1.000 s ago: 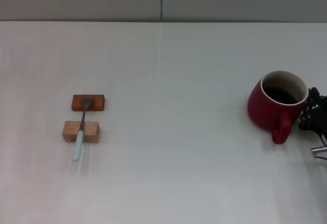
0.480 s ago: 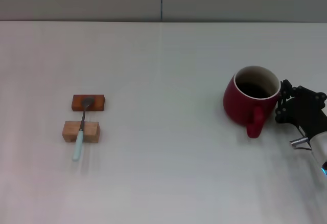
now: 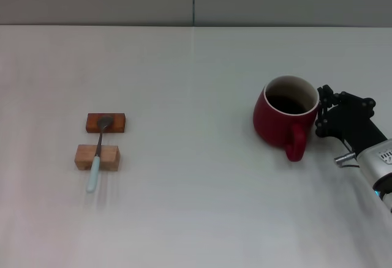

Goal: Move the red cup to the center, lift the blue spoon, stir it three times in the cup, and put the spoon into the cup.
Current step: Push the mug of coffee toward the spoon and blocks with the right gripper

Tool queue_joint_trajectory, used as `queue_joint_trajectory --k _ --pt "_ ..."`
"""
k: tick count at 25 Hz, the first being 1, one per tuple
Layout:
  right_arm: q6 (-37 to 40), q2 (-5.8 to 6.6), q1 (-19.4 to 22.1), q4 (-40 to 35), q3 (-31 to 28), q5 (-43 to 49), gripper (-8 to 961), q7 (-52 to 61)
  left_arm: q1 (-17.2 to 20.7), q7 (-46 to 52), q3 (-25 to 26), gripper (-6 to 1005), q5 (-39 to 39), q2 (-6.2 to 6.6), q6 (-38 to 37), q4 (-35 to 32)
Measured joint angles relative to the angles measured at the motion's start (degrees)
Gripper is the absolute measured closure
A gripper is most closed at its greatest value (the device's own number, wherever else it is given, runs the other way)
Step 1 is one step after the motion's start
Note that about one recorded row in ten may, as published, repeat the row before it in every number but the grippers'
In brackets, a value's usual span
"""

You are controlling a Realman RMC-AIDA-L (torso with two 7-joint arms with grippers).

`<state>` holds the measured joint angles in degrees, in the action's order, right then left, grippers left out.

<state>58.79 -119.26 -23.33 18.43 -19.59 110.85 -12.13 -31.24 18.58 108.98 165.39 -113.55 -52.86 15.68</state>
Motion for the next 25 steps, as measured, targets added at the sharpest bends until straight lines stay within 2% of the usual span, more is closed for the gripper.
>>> queue_joint_trajectory --k 8,25 --pt "-2.1 -0.27 -2.1 0.9 0.2 0.0 910 0.0 -0.3 0.0 0.0 186 0.0 -0.08 0.0 0.0" --pt "-4.2 -0.34 -3.9 4.6 1.9 0.0 909 0.0 -0.5 0.0 0.0 196 -0.2 -0.18 0.0 0.0"
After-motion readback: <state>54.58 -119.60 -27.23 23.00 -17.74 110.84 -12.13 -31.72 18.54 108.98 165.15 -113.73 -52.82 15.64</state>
